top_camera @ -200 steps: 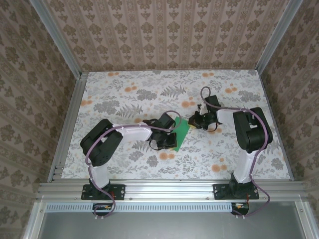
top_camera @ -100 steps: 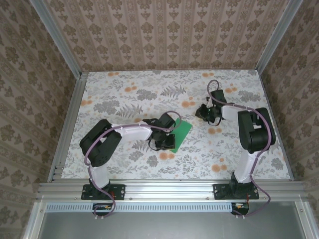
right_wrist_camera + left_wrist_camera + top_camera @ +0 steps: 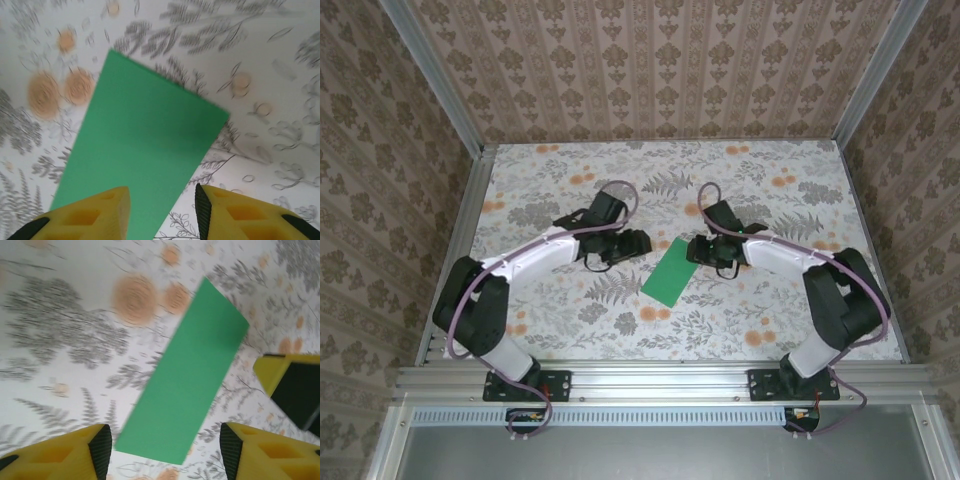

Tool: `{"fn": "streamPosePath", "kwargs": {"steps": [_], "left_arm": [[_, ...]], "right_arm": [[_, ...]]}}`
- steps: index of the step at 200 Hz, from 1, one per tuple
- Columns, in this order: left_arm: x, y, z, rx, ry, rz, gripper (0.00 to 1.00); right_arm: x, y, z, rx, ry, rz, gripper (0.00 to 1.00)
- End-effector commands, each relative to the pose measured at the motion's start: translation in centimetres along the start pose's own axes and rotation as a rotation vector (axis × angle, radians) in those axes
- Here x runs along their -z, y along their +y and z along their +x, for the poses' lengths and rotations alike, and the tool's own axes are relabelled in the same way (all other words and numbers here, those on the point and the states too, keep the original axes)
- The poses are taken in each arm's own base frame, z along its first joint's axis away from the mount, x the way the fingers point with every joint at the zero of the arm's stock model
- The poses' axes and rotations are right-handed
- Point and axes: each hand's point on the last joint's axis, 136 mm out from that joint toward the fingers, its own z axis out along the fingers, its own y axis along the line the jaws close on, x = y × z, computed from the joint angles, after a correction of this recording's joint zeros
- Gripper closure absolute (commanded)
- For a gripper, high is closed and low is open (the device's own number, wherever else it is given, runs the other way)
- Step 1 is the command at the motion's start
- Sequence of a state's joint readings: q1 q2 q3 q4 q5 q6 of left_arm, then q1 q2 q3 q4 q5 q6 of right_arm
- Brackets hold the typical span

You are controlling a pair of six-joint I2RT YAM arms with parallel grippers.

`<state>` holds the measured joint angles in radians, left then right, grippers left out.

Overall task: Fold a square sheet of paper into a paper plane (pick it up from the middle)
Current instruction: Rotate the paper at the center of the table, then fold the triangle a second time at the center of the table.

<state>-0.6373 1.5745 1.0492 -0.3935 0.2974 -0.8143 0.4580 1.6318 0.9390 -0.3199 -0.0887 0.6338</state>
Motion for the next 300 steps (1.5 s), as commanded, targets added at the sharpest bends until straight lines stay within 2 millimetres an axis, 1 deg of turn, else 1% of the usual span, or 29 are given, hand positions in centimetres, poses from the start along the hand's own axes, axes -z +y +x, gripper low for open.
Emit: {"fn": "streamPosePath", "kwargs": {"steps": [1,36,49,55,58,62,92,108,124,136,150,154,169,190,210,230,242,246,267,285,300], "left_arm": [[1.2,2.6,-0.1,0.048,-0.009,-0.030,0.34],[2.8,5.3,-0.4,0.106,-0.039,-0.037,0.26],[3.3,6.3,-0.2,0.125,-0.046,-0.038,0.23],[3.4,6.4,0.1,0.123,-0.043,-0.033,0.22],[3.8,7.0,-0.5,0.141,-0.058,-0.035,0.22],[3.9,7.4,-0.4,0.151,-0.057,-0.036,0.21],[4.6,8.5,-0.1,0.159,-0.058,-0.016,0.15],[4.6,8.7,0.2,0.152,-0.043,-0.006,0.13],[4.5,8.7,0.3,0.134,-0.031,0.010,0.11],[4.4,8.6,0.4,0.116,-0.027,0.017,0.09],[4.4,8.5,0.5,0.111,-0.021,0.021,0.07],[4.4,8.4,0.6,0.111,-0.016,0.025,0.07],[4.2,8.2,0.7,0.109,-0.006,0.039,0.03],[3.9,7.8,1.2,0.109,0.012,0.049,0.02],[3.4,7.3,2.1,0.095,0.046,0.050,0.04],[2.8,6.5,3.2,0.089,0.082,0.061,0.09],[2.6,6.2,3.4,0.095,0.092,0.070,0.12],[2.2,5.5,4.2,0.075,0.111,0.076,0.13],[1.4,4.6,5.2,0.077,0.140,0.093,0.18],[0.9,3.9,5.7,0.079,0.148,0.113,0.21],[0.6,3.6,6.0,0.088,0.158,0.114,0.22]], "right_arm": [[-1.2,-0.4,0.2,0.020,0.022,0.117,0.58],[-3.4,0.6,0.5,0.079,0.067,0.149,0.57],[-4.2,1.2,0.7,0.124,0.096,0.158,0.57],[-4.4,1.6,0.7,0.153,0.109,0.156,0.57],[-4.6,1.8,0.8,0.168,0.116,0.153,0.57],[-4.9,2.0,0.9,0.188,0.128,0.150,0.57],[-6.6,4.0,2.0,0.368,0.223,0.098,0.58],[-6.9,5.0,2.1,0.434,0.245,0.057,0.58],[-6.3,6.1,1.3,0.442,0.223,0.027,0.58],[-4.9,7.0,0.3,0.413,0.179,0.010,0.58],[-2.8,7.7,-0.7,0.366,0.123,0.000,0.55],[-2.2,7.2,-0.4,0.347,0.131,0.016,0.54],[-0.8,6.6,0.0,0.300,0.109,0.051,0.51],[-0.1,6.2,1.9,0.293,0.127,0.092,0.48],[-0.6,6.5,3.2,0.283,0.153,0.095,0.47],[-1.7,7.4,3.3,0.267,0.165,0.070,0.48],[-2.3,7.8,2.8,0.259,0.159,0.065,0.50],[-2.6,8.0,2.7,0.257,0.158,0.058,0.50],[-3.5,9.0,1.5,0.248,0.142,0.036,0.51],[-4.3,8.9,0.5,0.239,0.137,0.042,0.52],[-4.9,8.3,-0.5,0.215,0.132,0.049,0.53]]}}
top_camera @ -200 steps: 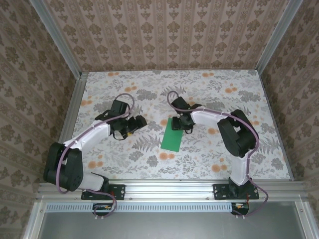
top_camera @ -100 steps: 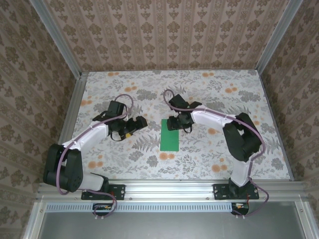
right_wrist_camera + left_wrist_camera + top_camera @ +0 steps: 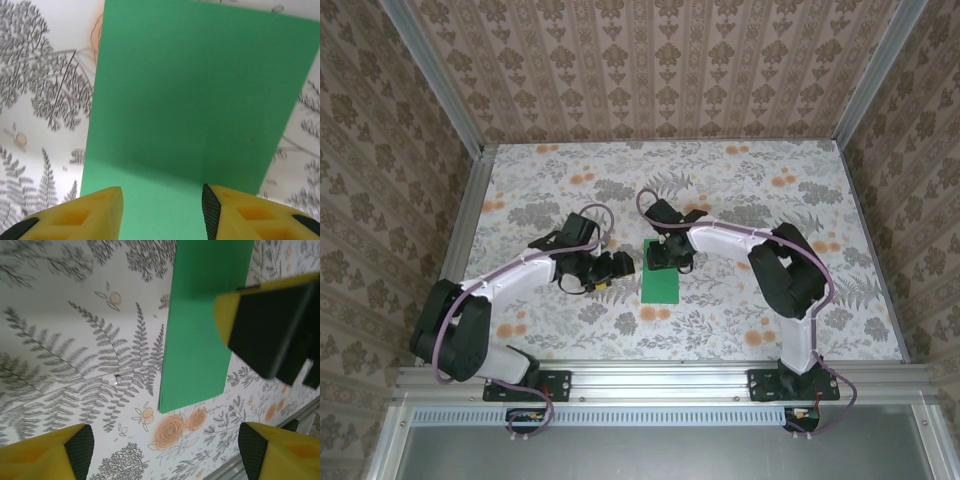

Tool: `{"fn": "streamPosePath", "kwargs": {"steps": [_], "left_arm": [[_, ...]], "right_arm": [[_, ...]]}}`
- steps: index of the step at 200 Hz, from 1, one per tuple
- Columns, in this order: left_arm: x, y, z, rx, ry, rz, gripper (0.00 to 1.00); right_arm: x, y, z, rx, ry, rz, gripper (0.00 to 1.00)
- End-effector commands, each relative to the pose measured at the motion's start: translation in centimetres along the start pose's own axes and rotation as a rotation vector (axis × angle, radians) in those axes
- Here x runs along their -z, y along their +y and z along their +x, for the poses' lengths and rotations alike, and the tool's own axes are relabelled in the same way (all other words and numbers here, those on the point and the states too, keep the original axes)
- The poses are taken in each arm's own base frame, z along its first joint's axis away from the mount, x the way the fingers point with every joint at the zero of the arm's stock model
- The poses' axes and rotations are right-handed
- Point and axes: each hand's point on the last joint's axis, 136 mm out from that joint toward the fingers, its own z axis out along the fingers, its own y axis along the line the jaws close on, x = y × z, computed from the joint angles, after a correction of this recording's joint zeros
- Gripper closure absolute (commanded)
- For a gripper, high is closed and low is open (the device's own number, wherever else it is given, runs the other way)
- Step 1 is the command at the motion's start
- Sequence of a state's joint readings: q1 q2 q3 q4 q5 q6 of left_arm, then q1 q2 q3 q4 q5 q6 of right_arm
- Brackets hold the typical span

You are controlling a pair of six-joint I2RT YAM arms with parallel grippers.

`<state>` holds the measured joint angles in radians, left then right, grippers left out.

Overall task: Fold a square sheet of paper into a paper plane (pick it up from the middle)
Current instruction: Fold the triangle a second time at the center of the table.

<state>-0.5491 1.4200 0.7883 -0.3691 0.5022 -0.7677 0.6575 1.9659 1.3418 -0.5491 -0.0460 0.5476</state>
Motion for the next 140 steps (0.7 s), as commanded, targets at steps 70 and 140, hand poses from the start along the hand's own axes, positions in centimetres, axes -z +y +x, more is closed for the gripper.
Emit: {"fn": "streamPosePath", "kwargs": {"steps": [70,140], "left_arm": [[-3.1,-2.5,1.2,0.072,0.087,0.076,0.26],[-4.8,-3.1,3.0,0.071,0.183,0.036,0.26]], "right_arm": [[-2.0,-2.6,-3.2,-0.093,-0.009,-0.013,0.53],[-4.6,-5.1,-1.2,-0.182,0.064,0.054,0.56]]}}
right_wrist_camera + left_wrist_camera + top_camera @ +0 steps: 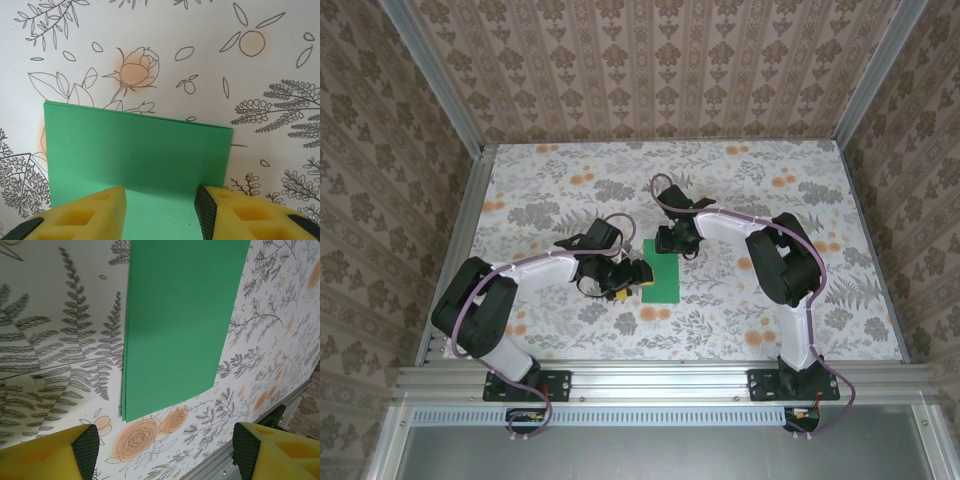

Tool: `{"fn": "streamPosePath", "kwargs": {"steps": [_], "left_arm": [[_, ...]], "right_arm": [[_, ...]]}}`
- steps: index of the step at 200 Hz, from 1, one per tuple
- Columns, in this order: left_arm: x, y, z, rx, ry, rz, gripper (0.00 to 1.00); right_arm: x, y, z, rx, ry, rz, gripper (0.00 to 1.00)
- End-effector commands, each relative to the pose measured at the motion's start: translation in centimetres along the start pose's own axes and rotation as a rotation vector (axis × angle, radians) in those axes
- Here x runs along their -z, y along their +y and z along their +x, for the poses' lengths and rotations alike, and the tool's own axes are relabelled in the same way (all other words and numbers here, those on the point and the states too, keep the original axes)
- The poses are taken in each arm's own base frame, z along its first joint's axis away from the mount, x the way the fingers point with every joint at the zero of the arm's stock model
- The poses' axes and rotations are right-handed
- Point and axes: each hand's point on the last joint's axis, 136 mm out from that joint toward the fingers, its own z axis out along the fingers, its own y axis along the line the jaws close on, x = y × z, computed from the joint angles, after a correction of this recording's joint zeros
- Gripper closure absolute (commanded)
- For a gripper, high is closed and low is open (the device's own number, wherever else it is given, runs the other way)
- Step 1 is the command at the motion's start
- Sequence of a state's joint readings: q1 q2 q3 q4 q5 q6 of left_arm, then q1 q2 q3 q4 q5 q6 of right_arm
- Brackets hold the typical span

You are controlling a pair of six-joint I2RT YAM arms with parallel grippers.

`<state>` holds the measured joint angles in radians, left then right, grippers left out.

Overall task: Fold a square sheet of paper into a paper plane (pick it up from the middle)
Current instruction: Fold the triangle a second time at the center of the table.

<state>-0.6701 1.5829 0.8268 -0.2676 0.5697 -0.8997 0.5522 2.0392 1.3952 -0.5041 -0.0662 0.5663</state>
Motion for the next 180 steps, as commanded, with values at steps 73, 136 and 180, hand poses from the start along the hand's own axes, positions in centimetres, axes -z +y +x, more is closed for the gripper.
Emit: {"fn": "streamPosePath", "kwargs": {"steps": [73,136,180], "left_arm": [[-2.0,-0.7,1.3,0.034,0.108,-0.033,0.24],[-2.8,-0.8,1.2,0.033,0.129,-0.035,0.29],[-2.9,-1.0,1.0,0.025,0.133,-0.032,0.32]], "right_arm": [[-4.0,-3.4,3.1,-0.104,0.117,0.074,0.58],[-4.2,-3.6,3.2,-0.105,0.121,0.069,0.59],[-4.4,-3.7,3.4,-0.108,0.126,0.069,0.59]]}}
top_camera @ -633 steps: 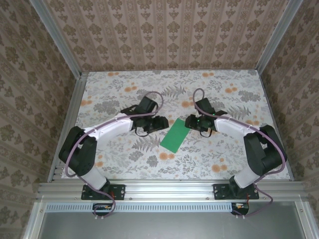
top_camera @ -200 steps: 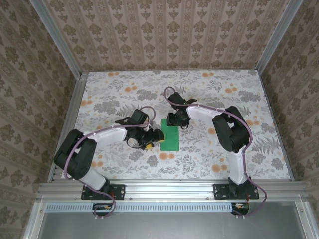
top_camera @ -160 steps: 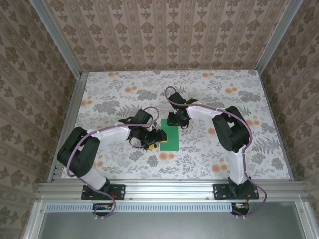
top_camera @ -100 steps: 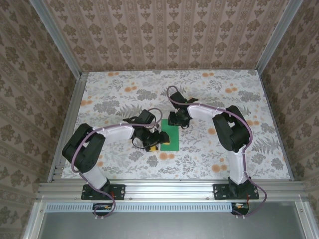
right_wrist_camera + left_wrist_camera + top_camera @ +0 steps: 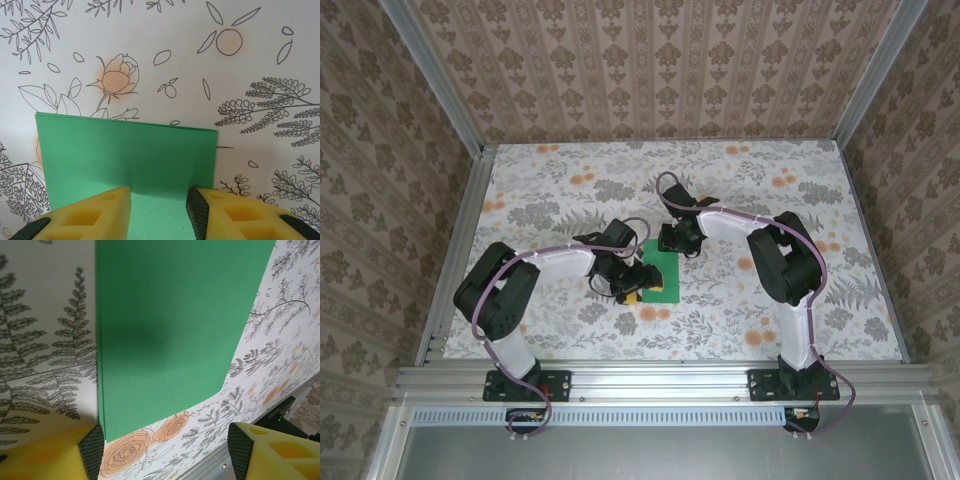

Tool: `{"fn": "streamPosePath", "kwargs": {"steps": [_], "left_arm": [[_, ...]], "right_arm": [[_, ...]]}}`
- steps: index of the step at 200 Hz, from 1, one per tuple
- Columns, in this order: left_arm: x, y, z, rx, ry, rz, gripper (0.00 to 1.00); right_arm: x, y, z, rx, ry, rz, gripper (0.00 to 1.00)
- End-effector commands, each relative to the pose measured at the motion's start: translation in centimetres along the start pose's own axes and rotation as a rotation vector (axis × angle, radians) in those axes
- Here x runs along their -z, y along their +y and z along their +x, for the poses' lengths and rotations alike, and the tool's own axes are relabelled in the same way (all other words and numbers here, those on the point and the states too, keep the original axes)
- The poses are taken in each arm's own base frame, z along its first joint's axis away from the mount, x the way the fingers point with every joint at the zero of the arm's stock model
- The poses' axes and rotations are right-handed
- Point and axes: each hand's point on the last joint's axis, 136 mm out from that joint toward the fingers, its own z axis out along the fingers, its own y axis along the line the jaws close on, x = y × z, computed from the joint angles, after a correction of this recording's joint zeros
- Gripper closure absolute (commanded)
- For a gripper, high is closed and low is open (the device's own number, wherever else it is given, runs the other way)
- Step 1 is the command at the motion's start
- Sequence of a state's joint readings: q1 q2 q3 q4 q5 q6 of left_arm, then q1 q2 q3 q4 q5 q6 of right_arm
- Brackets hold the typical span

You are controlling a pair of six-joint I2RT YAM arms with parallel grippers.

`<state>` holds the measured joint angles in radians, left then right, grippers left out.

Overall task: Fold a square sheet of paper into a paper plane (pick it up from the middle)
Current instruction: Fold the triangle a second time at the center of the table.

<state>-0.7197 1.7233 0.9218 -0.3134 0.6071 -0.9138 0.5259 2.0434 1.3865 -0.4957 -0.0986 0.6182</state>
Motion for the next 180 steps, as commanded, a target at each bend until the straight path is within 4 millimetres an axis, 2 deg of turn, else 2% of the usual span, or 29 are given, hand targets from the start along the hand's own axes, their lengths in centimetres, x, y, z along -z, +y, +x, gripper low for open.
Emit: {"fn": "streamPosePath", "kwargs": {"steps": [1,23,71,121,180], "left_arm": [[-0.2,-0.6,0.2,-0.003,0.024,0.007,0.32],[-0.2,-0.6,0.2,-0.006,0.025,0.007,0.32],[-0.4,0.5,0.3,0.014,0.025,-0.050,0.29],[-0.6,0.3,0.2,0.004,0.029,-0.045,0.29],[-0.5,-0.9,0.0,-0.036,0.028,-0.009,0.32]], "right_arm": [[-4.2,-3.4,3.2,-0.033,0.108,0.091,0.59],[-4.2,-3.4,3.3,-0.033,0.110,0.091,0.60],[-4.2,-3.4,3.3,-0.032,0.110,0.093,0.60],[-4.3,-3.5,3.4,-0.033,0.112,0.093,0.60],[-4.3,-3.5,3.5,-0.035,0.115,0.093,0.60]]}}
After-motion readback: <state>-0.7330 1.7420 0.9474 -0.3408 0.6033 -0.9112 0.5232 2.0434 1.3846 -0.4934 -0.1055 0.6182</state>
